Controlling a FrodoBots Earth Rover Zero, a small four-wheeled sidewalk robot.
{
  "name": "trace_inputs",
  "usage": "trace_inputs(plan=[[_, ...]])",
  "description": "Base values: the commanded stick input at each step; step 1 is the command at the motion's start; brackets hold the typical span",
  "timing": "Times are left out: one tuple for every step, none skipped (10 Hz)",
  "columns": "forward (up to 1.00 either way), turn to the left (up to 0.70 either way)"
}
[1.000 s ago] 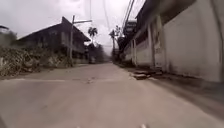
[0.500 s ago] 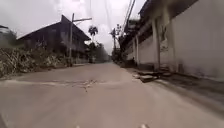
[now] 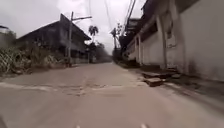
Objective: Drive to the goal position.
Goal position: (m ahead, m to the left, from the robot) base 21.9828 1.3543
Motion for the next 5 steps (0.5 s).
trace_inputs(plan=[[0.85, -0.22], [0.85, -0.1], [0.85, 0.0], [0.85, 0.0], [0.85, 0.0]])
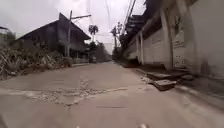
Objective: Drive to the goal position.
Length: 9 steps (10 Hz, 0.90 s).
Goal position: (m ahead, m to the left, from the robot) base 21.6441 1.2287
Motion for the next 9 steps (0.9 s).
trace_inputs(plan=[[0.85, 0.0], [0.85, 0.0], [0.85, 0.0], [0.85, 0.0], [0.85, 0.0], [0.85, 0.0], [0.85, 0.0], [0.85, 0.0], [0.85, 0.0]])
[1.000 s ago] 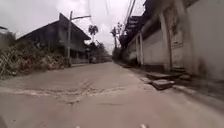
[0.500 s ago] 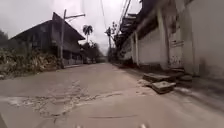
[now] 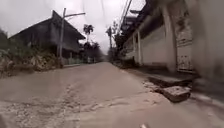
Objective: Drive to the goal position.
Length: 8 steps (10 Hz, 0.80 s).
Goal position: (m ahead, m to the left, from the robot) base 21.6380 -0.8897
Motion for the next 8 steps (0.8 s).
trace_inputs(plan=[[0.85, 0.0], [0.85, 0.0], [0.85, 0.0], [0.85, 0.0], [0.85, 0.0], [0.85, 0.0], [0.85, 0.0], [0.85, 0.0]])
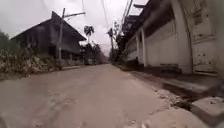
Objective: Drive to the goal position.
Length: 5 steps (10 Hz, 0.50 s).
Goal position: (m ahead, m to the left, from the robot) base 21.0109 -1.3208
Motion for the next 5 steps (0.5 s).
trace_inputs(plan=[[0.85, 0.0], [0.85, 0.0], [0.85, 0.0], [0.85, 0.0], [0.85, 0.0]])
